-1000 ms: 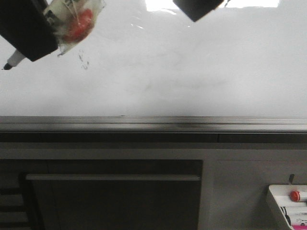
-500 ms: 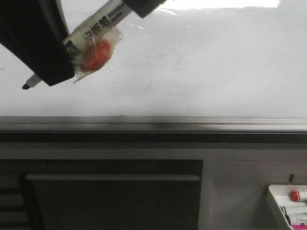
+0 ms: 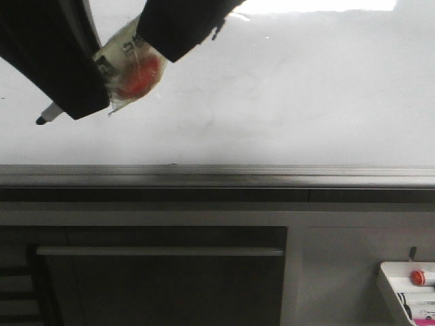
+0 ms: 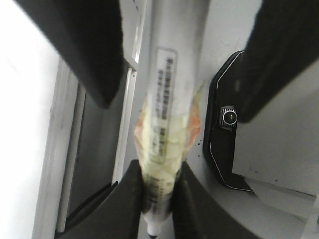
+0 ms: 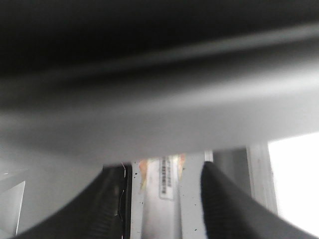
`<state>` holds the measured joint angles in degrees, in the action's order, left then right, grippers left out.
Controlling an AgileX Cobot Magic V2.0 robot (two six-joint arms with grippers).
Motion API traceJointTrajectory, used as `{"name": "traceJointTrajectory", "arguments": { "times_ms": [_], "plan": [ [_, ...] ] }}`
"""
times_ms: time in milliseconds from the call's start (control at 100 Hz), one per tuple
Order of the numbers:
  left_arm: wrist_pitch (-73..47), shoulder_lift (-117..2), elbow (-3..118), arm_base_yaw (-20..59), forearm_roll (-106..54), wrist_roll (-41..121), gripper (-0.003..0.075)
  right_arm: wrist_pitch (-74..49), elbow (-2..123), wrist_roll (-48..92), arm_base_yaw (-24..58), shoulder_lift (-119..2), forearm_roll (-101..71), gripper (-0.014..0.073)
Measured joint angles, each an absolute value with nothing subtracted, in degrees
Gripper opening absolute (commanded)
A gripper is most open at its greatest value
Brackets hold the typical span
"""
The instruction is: Write number 2 on whiteboard
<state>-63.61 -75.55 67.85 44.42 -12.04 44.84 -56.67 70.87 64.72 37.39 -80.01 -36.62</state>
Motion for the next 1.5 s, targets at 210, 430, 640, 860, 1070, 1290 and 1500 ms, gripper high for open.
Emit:
{"name": "traceJointTrajectory", "arguments": {
  "times_ms": [210,430,640,860,1070,1290,1500],
  "plan": [
    [-63.4,-75.5,67.9,44.4,-12.0,44.8,-0.0018,-56.5,70.9,64.7,37.4,-80.0,-36.6,0.0083],
    [-63.4,-75.5,67.9,44.4,-12.0,44.9,-0.0018,-56.3,70.9,64.9,37.4,-80.0,-36.6,0.0032],
    [-63.4,-75.5,67.9,44.4,-12.0,44.9,-0.0018,-56.4,70.9,64.9,37.4,-80.0,-36.6,-0.0002],
    [-63.2,-75.5,67.9,44.0,-12.0,44.2,0.0088,-56.4,70.9,64.9,37.4,-80.0,-36.5,-0.0002],
    [-62.2,-74.4,67.9,39.8,-14.3,43.5,0.0363,-55.1,71.1,64.9,37.4,-79.5,-35.3,-0.0002],
    [-60.9,-66.5,67.9,33.7,-16.9,42.0,0.0391,-54.3,71.1,56.7,37.4,-74.7,-28.6,-0.0002],
    [-57.8,-56.0,63.7,27.0,-17.2,38.8,0.0388,-54.3,70.7,35.7,37.3,-67.3,-18.2,-0.0002]
  ]
}}
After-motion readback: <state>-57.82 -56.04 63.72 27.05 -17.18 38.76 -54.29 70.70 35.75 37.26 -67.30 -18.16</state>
